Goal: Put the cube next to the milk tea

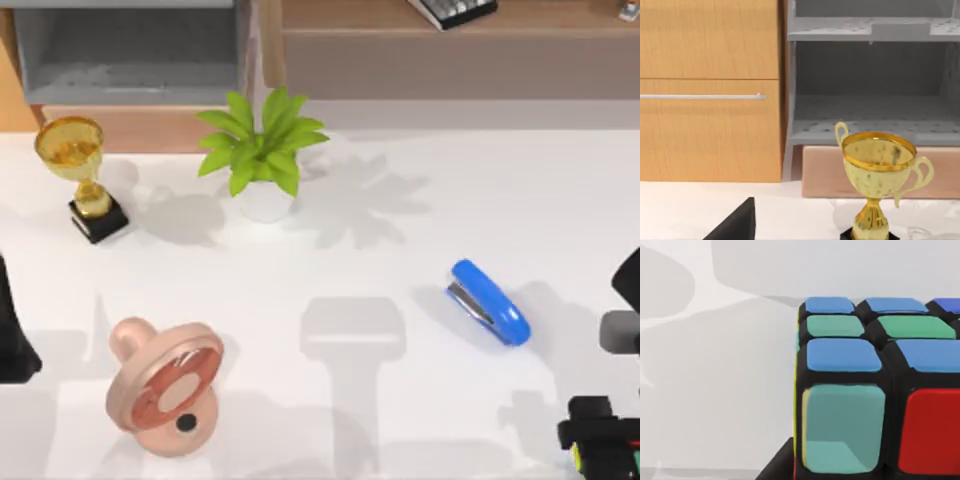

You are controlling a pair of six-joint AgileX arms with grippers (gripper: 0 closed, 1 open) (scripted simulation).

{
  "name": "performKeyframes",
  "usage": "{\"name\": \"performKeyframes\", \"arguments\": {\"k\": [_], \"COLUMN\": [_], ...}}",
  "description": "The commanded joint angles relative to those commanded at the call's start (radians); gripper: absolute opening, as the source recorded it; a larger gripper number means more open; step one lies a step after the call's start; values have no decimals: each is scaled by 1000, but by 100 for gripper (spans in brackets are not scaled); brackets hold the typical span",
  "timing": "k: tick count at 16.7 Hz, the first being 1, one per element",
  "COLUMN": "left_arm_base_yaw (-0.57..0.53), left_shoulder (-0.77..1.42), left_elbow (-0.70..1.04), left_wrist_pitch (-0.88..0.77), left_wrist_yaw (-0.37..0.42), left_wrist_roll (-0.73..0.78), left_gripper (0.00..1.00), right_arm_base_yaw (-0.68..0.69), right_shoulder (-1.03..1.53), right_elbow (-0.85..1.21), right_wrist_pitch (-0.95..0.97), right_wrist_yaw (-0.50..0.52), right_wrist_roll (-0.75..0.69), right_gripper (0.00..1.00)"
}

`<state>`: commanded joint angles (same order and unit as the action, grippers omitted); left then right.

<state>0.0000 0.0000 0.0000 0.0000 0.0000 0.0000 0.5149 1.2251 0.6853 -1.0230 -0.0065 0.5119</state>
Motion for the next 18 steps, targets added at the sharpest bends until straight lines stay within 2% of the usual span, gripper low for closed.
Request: {"name": "performKeyframes", "arguments": {"k": [4, 17, 18], "left_arm_base_yaw": [0, 0, 0], "left_shoulder": [0, 0, 0], "left_elbow": [0, 0, 0], "left_wrist_pitch": [0, 0, 0], "left_wrist_yaw": [0, 0, 0], "left_wrist_roll": [0, 0, 0], "left_gripper": [100, 100, 100], "right_arm_base_yaw": [0, 0, 0], "right_shoulder": [2, 2, 2], "right_elbow": [-2, -2, -2], "right_wrist_pitch": [0, 0, 0], "right_wrist_yaw": [1, 1, 1], "right_wrist_roll": [1, 1, 1], "right_gripper": [0, 98, 100]}}
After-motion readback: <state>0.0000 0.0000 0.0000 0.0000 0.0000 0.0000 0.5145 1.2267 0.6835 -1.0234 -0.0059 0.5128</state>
